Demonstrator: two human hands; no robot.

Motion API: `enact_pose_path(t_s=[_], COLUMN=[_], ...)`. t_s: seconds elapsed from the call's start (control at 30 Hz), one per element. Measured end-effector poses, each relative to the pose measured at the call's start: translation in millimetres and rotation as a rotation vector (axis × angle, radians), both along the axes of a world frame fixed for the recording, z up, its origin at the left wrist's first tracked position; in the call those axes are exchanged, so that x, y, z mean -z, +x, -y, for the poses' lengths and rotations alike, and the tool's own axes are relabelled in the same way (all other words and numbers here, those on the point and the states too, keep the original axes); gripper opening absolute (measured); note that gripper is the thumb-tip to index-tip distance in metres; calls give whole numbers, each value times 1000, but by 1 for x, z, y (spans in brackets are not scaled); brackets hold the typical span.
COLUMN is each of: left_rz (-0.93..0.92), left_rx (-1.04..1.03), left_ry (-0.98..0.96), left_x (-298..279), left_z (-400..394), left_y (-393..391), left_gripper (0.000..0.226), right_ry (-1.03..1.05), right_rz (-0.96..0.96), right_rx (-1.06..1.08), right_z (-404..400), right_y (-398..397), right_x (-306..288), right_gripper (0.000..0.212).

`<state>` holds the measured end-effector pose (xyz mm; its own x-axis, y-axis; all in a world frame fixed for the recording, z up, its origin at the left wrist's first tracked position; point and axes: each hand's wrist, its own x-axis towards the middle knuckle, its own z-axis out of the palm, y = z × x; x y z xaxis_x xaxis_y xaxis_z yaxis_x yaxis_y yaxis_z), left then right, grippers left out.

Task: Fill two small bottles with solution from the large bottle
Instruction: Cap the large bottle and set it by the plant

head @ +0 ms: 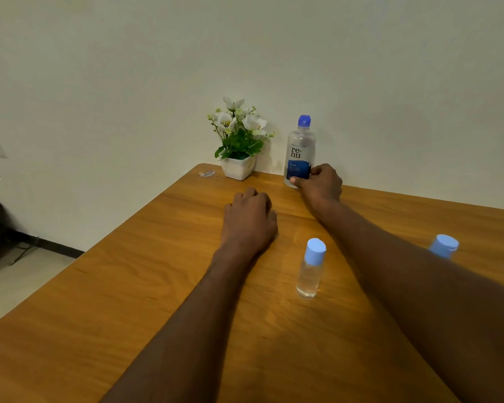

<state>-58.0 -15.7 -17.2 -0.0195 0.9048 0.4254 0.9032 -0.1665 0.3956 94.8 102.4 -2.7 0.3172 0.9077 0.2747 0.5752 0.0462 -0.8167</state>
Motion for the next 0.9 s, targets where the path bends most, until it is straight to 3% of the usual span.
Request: enact_pose_path(t_s=[0.23,0.37,0.53,0.7,0.9], left_rz=[12,47,57,126,268], left_rx=[4,4,5,36,118], left_ry=[13,9,-10,4,29], left_x=[1,-1,-2,-4,-11], left_z=[1,1,1,1,23], left_y=[1,1,1,0,2], left_gripper=[22,22,20,15,15], right_ry=[-30,-21,14,-48,-160], right_rz=[54,-23,-220,-192,-533], right_rx=[18,9,18,1,-179], right_z=[-3,1,9,28,114], right_y=[-2,0,1,1,17], right_x=[1,-2,-5,-8,-24], right_gripper=[67,70,50,13,26])
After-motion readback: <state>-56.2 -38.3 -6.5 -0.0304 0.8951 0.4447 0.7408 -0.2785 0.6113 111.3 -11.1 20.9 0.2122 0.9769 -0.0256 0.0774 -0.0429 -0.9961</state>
